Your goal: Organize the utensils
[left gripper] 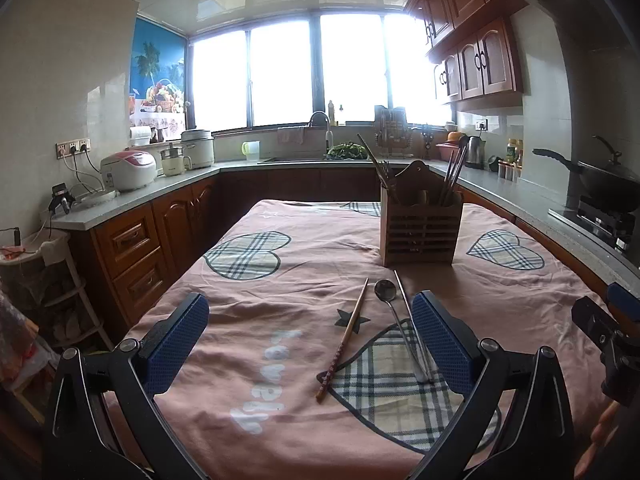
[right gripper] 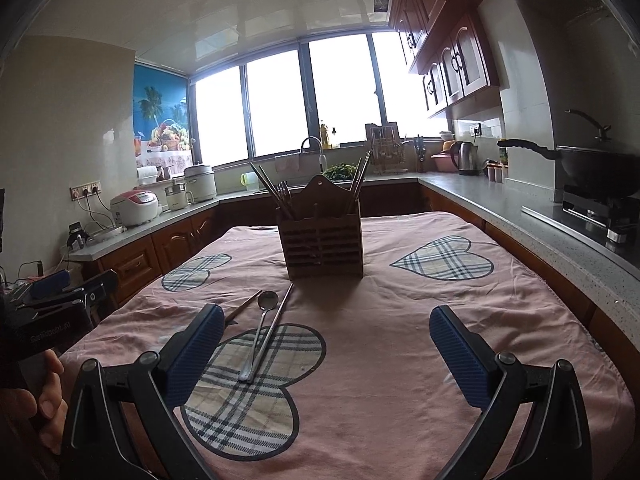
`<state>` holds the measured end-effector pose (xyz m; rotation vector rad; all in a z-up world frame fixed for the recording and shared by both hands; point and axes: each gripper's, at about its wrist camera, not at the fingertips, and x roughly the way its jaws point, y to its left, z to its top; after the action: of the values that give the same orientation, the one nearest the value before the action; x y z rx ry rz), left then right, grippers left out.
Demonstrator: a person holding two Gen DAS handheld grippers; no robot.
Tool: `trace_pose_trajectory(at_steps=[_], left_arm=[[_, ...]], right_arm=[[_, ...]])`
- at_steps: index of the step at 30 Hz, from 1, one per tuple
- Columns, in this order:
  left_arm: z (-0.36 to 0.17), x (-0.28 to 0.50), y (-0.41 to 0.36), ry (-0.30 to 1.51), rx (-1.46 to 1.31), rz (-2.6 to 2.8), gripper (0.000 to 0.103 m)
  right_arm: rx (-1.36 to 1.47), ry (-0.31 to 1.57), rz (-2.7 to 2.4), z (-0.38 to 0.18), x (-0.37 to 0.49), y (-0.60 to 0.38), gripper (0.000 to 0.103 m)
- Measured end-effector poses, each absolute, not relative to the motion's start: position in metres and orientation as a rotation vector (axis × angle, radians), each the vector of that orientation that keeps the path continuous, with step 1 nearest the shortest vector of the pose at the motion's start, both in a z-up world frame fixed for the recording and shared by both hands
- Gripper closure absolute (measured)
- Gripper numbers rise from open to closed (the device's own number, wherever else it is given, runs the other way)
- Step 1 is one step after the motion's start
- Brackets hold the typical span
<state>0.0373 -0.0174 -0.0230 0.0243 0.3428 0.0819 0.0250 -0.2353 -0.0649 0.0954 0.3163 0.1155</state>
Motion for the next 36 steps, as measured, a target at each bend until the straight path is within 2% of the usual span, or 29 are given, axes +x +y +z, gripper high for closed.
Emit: trace_pose_trajectory(at_steps=[11, 21, 36], left_arm=[[-0.033, 0.051, -0.019, 0.349, 0.016, 0.087, 0.000], [-0.016, 0.057, -0.025, 0.297, 0.017, 0.072, 0.000], [-0.022, 0.058, -0.026, 0.337, 0.016, 0.066, 0.000]], right_arm=[[0.098, 0.323, 0.105, -0.073, 0.044, -0.240, 0.000], [0.086, 0.274, 0.081, -0.056, 0.056, -0.249, 0.000], [0.124, 0.304, 0.064, -0.067, 0.053, -0.255, 0.000]])
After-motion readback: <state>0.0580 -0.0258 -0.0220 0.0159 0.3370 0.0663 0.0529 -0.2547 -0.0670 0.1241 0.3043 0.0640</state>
